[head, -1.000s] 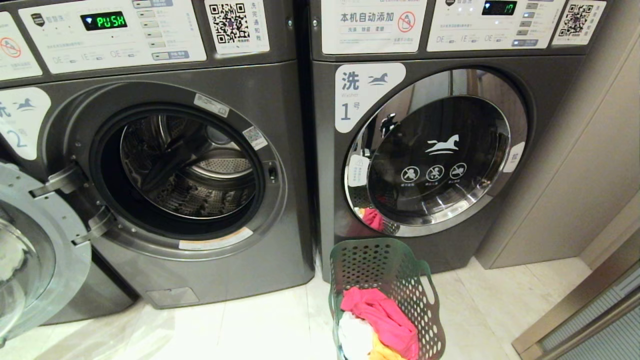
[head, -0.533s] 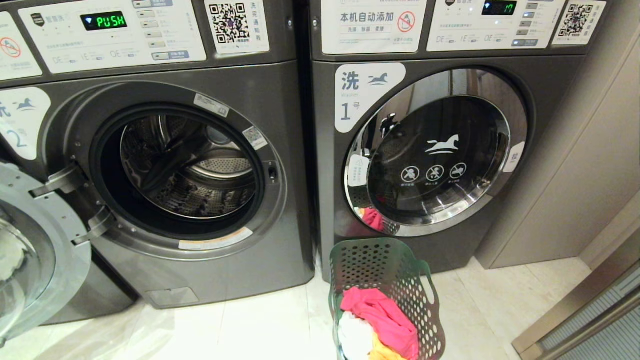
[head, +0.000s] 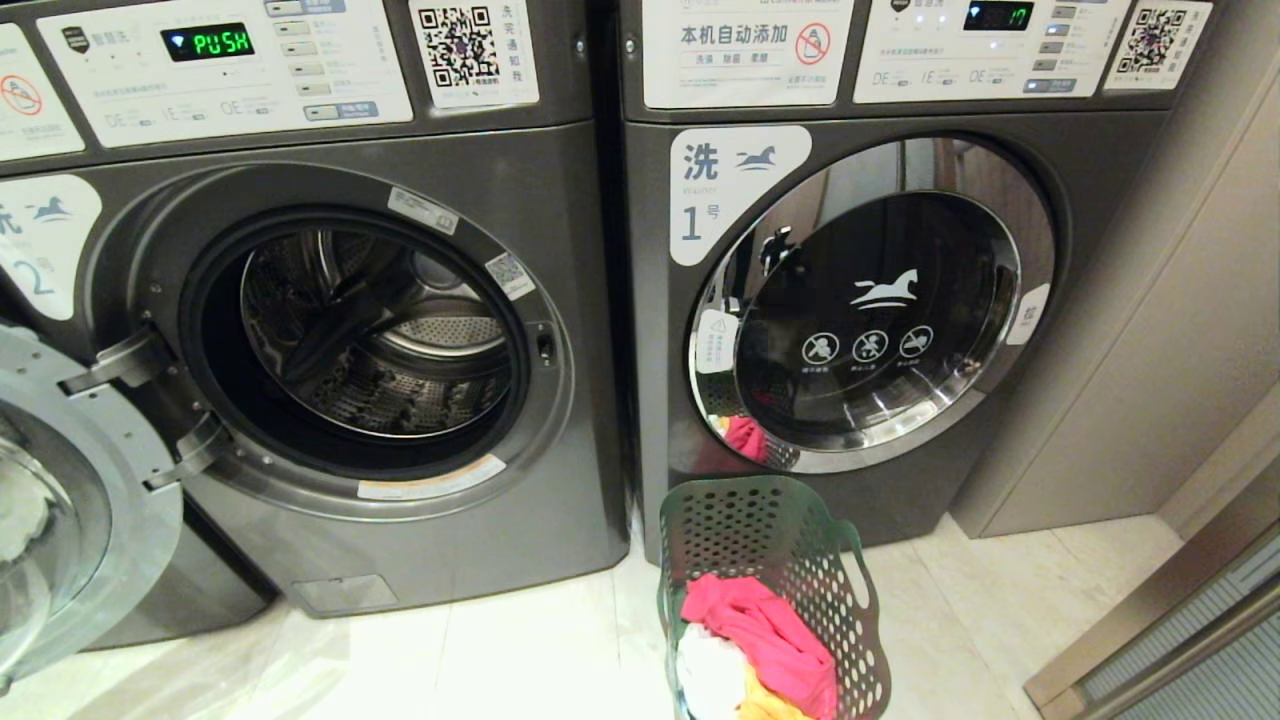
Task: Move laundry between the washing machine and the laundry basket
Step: Close the washing machine door with the left hand
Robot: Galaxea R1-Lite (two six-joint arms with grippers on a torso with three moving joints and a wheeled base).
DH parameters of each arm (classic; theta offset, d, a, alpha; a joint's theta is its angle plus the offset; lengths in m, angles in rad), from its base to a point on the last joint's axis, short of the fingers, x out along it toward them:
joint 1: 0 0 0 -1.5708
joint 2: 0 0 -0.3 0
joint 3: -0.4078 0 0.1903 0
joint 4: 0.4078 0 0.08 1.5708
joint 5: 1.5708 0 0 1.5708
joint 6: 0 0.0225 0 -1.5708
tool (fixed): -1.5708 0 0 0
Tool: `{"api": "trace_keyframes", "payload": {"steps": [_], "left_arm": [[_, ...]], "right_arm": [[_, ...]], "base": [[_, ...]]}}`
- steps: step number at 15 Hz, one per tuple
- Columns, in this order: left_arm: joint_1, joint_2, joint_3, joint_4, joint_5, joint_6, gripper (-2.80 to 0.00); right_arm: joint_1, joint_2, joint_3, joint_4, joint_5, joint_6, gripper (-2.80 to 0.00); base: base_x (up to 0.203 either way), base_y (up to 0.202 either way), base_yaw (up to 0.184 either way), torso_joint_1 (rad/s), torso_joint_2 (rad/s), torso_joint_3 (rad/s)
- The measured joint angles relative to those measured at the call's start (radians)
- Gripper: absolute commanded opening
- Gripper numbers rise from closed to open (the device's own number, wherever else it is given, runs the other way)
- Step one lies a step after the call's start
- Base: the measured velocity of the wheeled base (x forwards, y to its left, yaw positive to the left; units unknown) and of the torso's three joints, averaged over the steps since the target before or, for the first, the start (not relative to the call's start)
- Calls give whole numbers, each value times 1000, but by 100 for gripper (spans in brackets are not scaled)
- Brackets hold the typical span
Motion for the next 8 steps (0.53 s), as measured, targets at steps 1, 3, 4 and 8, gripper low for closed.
{"api": "trace_keyframes", "payload": {"steps": [1, 3, 4, 8], "left_arm": [[0, 0, 0, 0, 0, 0, -280], [0, 0, 0, 0, 0, 1, -280], [0, 0, 0, 0, 0, 2, -280], [0, 0, 0, 0, 0, 0, -280]], "right_arm": [[0, 0, 0, 0, 0, -1, -280], [0, 0, 0, 0, 1, -1, -280], [0, 0, 0, 0, 0, 0, -280], [0, 0, 0, 1, 0, 0, -280]], "base": [[0, 0, 0, 0, 0, 0], [0, 0, 0, 0, 0, 0], [0, 0, 0, 0, 0, 0], [0, 0, 0, 0, 0, 0]]}}
